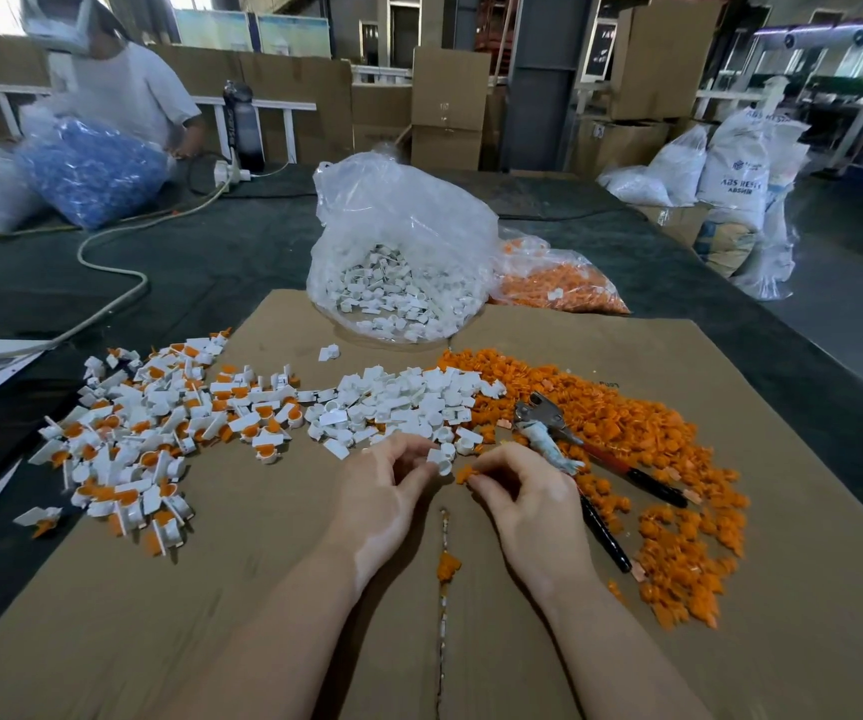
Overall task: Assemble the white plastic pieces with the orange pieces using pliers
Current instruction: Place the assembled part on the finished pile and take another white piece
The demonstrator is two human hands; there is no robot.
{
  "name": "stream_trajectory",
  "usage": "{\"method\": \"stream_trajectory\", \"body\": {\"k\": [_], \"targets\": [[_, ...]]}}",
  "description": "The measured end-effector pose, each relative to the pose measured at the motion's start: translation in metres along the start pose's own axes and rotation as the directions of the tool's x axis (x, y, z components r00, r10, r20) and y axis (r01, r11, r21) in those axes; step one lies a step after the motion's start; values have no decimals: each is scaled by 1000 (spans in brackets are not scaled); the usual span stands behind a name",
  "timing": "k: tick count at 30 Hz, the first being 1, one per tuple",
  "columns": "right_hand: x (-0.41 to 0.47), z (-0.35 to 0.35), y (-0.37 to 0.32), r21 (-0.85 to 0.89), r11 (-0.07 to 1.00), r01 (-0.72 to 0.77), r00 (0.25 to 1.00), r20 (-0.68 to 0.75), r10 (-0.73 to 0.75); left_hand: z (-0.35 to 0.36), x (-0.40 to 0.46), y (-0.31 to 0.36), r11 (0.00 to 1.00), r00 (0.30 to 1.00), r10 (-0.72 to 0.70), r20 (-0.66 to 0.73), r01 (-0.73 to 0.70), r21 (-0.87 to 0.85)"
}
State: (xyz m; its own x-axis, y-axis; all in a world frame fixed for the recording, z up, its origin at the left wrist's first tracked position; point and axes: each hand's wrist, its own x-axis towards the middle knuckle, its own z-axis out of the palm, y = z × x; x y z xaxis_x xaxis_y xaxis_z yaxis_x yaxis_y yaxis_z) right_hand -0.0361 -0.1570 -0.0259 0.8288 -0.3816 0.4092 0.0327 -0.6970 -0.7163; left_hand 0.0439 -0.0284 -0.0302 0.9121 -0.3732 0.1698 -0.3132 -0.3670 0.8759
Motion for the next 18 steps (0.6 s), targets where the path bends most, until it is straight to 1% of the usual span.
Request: {"method": "stream_trajectory", "body": {"k": [2, 5, 7, 9, 11, 15, 18], "targets": [[0, -1, -1, 112, 990, -80, 997, 1, 80, 0, 0, 0, 1000, 1000, -2, 21, 2, 5], [-1, 0, -1, 144, 982, -124, 992, 32, 121, 1, -1, 2, 999, 998, -14, 62, 16, -28], [-1, 1, -1, 63, 992, -106, 994, 30, 104, 1, -2, 3, 999, 997, -16, 78, 19, -33], [-2, 2, -2, -88, 995, -48, 999, 16, 49, 0, -3, 5, 999, 996, -13, 86, 16, -37], [-2, 4, -2, -174, 985, 9, 1000, -4, -9, 0, -4, 7, 998, 996, -12, 88, 18, -60], [-3, 7, -1, -254, 964, 76, 997, 31, -71, -1, -5, 10, 995, 995, -18, 98, 28, -94], [-4, 8, 0, -252, 961, 112, 993, 61, -100, -1, -6, 10, 993, 990, -17, 138, 33, -110]]}}
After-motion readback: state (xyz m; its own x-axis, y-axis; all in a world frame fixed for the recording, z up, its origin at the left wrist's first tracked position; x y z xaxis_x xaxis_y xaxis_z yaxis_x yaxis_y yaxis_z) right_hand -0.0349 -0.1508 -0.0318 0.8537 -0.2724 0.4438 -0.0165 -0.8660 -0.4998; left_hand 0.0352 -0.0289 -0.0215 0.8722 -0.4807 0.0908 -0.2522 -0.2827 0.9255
